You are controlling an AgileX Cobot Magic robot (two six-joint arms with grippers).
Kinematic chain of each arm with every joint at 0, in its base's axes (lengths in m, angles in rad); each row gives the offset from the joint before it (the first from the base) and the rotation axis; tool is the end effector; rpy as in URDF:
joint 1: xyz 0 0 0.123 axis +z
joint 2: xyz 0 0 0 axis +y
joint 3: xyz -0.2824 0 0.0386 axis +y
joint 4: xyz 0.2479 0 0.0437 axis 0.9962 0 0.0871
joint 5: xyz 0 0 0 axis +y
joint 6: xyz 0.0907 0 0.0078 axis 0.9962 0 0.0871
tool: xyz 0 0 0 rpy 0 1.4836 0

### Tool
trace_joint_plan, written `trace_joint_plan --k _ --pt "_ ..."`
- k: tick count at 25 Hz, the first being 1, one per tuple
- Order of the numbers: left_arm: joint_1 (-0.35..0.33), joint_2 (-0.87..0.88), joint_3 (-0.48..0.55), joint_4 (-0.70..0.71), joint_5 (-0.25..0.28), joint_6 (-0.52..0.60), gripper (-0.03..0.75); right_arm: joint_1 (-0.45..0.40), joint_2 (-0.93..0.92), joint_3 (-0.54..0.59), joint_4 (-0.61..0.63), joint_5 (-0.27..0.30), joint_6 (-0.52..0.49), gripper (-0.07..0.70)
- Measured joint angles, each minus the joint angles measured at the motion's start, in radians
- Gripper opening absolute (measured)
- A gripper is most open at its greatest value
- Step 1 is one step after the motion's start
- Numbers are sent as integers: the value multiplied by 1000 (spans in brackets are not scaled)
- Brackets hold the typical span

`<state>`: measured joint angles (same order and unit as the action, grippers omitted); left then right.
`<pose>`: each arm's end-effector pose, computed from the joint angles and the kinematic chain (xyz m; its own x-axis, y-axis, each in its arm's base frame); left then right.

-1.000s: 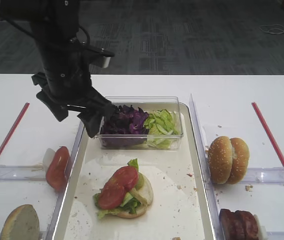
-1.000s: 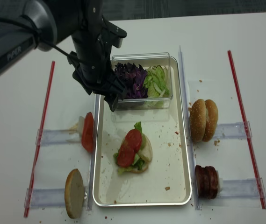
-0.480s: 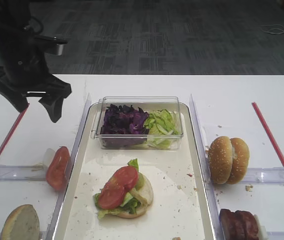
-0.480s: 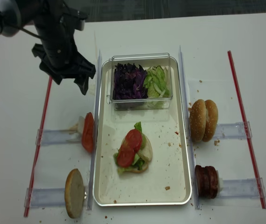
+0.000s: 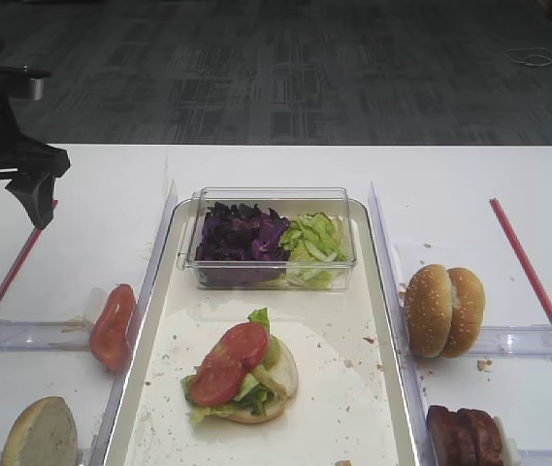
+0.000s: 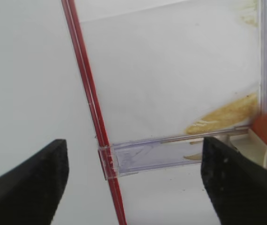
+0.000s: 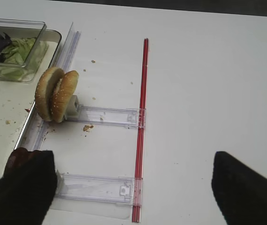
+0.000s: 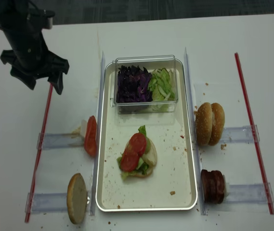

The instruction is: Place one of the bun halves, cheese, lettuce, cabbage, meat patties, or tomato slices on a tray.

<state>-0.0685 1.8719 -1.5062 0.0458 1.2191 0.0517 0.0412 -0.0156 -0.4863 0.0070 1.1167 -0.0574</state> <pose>0.3737 -0.0217 0.2427 -0.9883 0.1353 -0.0704 0.1322 0.9901 0.0477 -0.0081 0.0002 0.2688 -0.4998 -0.0749 -0.8629 -0.0739 0.9963 -0.0438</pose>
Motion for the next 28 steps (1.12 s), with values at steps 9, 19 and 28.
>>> trace_joint_plan --k 9,19,28 --pt "1 -65 2 -25 1 0 565 0 0 0 0 0 0 693" --pt "1 -295 126 -31 9 0 564 0 0 0 0 0 -2 693" --pt "1 -609 369 -46 13 -3 564 0 0 0 0 0 -2 693"
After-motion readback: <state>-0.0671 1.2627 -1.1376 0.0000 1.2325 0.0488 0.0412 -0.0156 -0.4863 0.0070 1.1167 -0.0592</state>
